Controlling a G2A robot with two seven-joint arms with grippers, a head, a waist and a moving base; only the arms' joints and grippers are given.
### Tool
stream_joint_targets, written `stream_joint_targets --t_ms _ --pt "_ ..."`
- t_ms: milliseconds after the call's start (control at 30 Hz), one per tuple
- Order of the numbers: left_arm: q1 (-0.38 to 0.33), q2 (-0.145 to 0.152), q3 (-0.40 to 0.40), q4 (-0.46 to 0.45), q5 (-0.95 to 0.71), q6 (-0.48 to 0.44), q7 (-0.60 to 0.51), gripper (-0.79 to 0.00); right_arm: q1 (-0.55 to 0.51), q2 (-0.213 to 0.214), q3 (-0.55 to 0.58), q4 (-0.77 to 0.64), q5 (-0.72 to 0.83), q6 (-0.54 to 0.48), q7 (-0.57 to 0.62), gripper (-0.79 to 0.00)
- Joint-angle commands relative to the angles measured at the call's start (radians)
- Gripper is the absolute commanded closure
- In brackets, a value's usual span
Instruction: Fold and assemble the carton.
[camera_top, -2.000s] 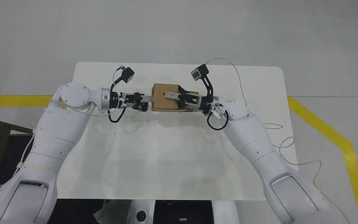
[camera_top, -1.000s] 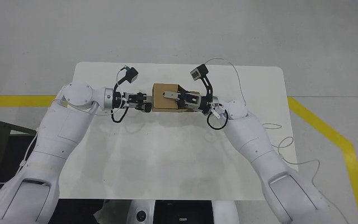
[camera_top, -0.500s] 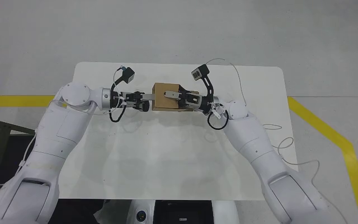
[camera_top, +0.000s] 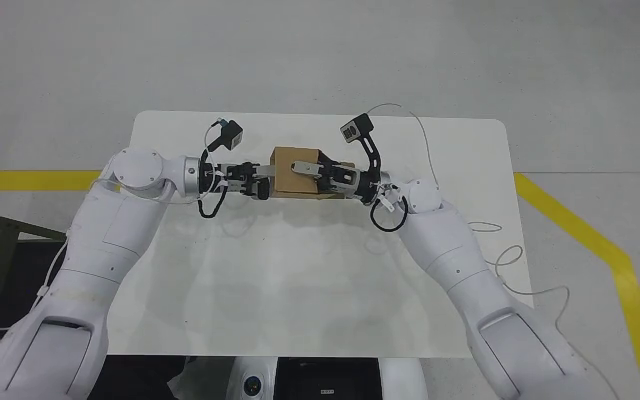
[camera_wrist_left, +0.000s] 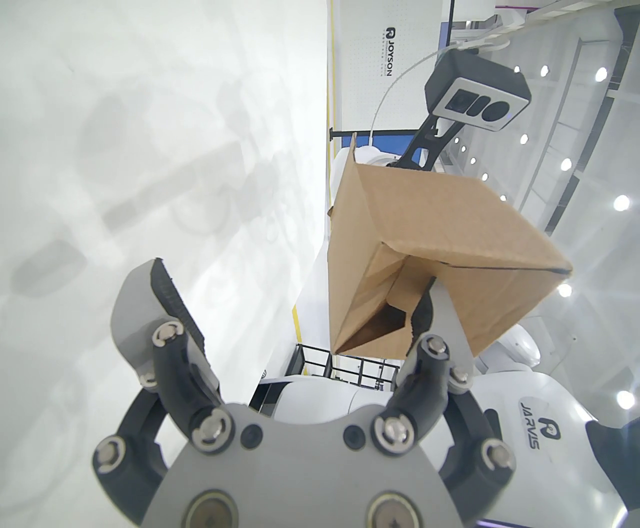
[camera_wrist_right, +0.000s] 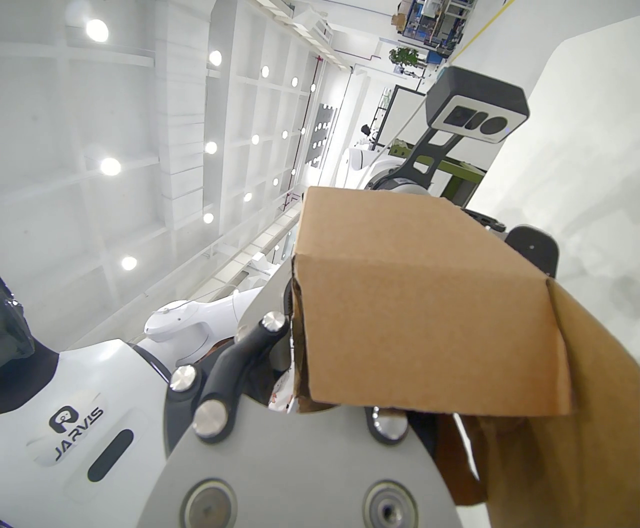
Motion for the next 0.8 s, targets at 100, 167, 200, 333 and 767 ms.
stream_joint_targets --t_ms 100,167,200,333,767 --pt "-0.003 -0.003 0.005 -0.001 -0.005 -0.001 -0.006 -0.785 0.002 -0.002 0.000 0.002 0.000 0.000 0.000 0.000" --pt "-0.004 -0.004 0.006 0.000 -0.008 -0.001 -0.008 -0.785 0.002 -0.002 0.000 0.004 -0.001 0.001 0.001 0.000" --pt "-0.004 -0.005 0.006 0.001 -0.008 -0.001 -0.008 -0.785 0.002 -0.002 0.000 0.004 -0.001 0.001 0.001 0.000" --pt "-0.007 -0.005 0.004 0.008 -0.002 -0.001 -0.007 -0.785 0.005 -0.001 0.002 0.015 -0.014 0.001 0.001 0.000" --pt "-0.008 0.012 -0.057 0.009 0.073 -0.125 0.076 -0.785 0.016 0.011 -0.001 0.084 -0.152 0.103 -0.040 0.000"
